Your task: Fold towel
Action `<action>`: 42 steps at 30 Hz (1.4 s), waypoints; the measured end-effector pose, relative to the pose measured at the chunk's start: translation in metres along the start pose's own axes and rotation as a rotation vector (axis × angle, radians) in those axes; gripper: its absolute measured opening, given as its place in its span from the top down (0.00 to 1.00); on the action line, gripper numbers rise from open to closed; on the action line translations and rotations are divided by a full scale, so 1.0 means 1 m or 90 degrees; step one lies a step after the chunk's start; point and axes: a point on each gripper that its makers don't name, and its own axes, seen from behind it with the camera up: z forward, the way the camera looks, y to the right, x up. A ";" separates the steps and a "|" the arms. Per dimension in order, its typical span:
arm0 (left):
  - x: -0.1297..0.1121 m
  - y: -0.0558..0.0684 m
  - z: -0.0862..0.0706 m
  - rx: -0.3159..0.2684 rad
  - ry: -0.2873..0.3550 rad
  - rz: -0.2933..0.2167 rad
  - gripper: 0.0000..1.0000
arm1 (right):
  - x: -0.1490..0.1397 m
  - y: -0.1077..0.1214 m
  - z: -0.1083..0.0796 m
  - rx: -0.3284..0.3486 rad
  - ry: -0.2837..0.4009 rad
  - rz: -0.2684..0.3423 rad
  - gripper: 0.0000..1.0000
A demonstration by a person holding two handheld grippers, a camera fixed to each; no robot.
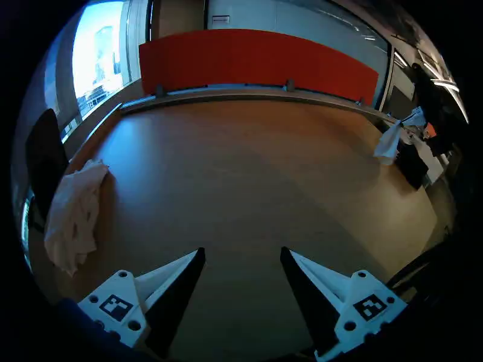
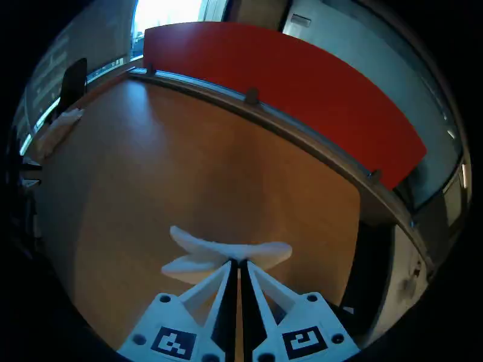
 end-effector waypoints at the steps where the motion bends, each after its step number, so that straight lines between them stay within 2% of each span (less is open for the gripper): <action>1: 0.000 0.000 0.000 -0.001 0.000 0.001 0.08 | -0.004 0.000 -0.001 0.000 -0.001 0.004 0.97; 12: 0.001 0.003 0.000 -0.004 -0.002 0.011 0.08 | -0.066 0.001 -0.006 -0.007 -0.038 0.040 0.97; 25: 0.001 0.012 -0.001 -0.010 -0.003 0.025 0.08 | -0.137 -0.004 -0.007 -0.006 -0.085 0.089 0.97; 34: -0.001 0.013 -0.003 -0.007 -0.006 0.028 0.08 | -0.175 -0.006 0.000 -0.011 -0.130 0.109 0.97; 42: -0.002 0.012 -0.005 -0.001 -0.009 0.029 0.08 | -0.196 -0.006 0.009 -0.019 -0.157 0.132 0.97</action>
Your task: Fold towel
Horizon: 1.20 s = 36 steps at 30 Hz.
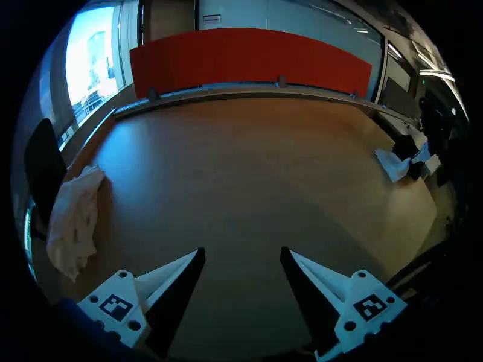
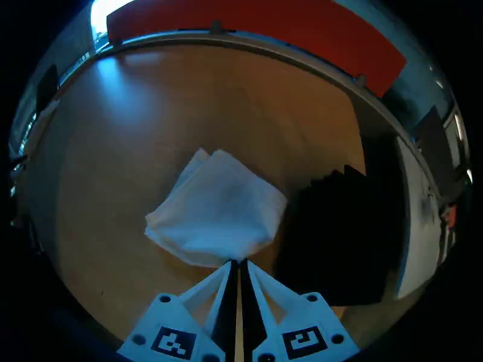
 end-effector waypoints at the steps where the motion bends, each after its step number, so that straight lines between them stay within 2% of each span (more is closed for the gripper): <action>1: -0.001 0.000 0.000 0.001 -0.001 0.001 0.08 | -0.002 0.001 0.001 -0.001 -0.004 0.003 0.97; 21: -0.005 0.004 0.000 0.008 -0.008 0.002 0.08 | -0.033 0.019 0.016 -0.038 -0.048 0.031 0.97; 36: -0.005 0.006 0.000 0.012 -0.010 0.002 0.08 | -0.048 0.025 0.022 -0.043 -0.075 0.050 0.97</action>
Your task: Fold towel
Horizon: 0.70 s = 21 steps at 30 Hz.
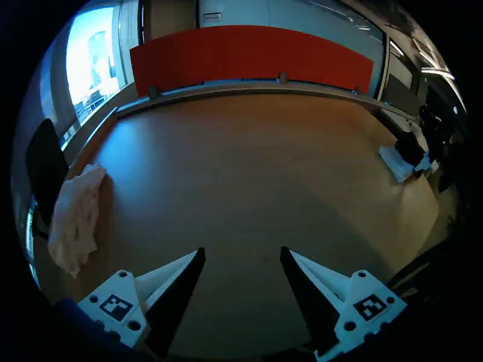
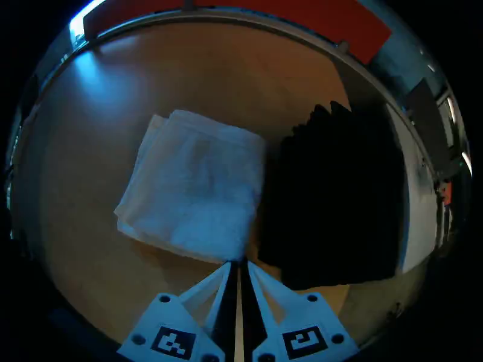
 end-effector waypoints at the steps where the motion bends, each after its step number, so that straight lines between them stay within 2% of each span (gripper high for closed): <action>1: 0.000 0.000 0.000 0.000 0.000 0.000 0.08 | 0.000 0.000 0.000 0.000 -0.001 -0.001 0.97; 18: 0.001 0.002 0.000 0.001 0.002 -0.001 0.08 | -0.005 -0.001 0.001 0.007 -0.009 -0.002 0.96; 21: 0.002 0.002 0.000 0.000 0.003 -0.001 0.08 | -0.005 -0.002 0.000 0.008 -0.007 0.000 0.93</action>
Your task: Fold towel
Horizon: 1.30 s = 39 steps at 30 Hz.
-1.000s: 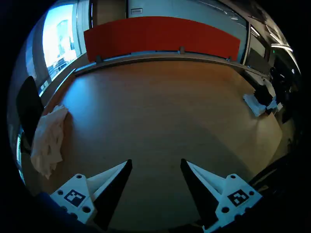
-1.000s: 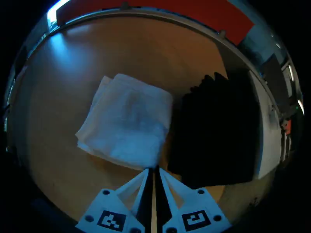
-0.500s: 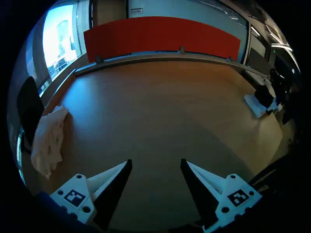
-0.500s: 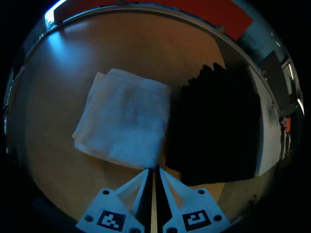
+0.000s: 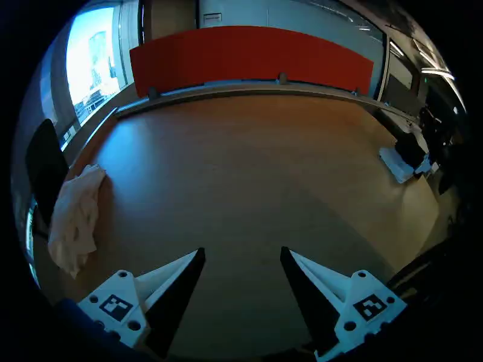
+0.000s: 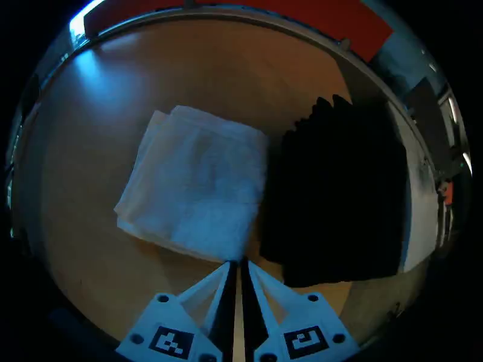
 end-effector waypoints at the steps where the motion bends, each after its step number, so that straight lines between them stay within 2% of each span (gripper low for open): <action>1: 0.000 0.000 0.000 -0.001 0.000 -0.001 0.08 | 0.000 0.000 0.000 0.000 0.001 0.001 0.91; 7: 0.002 0.001 0.000 -0.003 0.004 -0.005 0.08 | -0.001 -0.001 -0.004 -0.001 0.007 0.000 0.69; 12: 0.004 0.001 0.001 -0.006 0.007 -0.002 0.08 | 0.002 -0.004 -0.009 0.002 0.020 0.004 0.54; 17: 0.007 0.002 0.002 -0.010 0.011 -0.002 0.08 | 0.010 -0.014 -0.015 0.019 0.046 0.017 0.28; 20: 0.008 0.002 0.003 -0.013 0.012 -0.004 0.08 | 0.015 -0.018 -0.019 0.024 0.060 0.025 0.18; 30: 0.012 -0.001 0.002 -0.015 0.019 -0.005 0.08 | 0.031 -0.024 -0.033 0.021 0.101 0.040 0.15; 39: 0.019 -0.004 0.001 -0.015 0.030 -0.006 0.08 | 0.062 -0.029 -0.056 0.016 0.202 0.100 0.16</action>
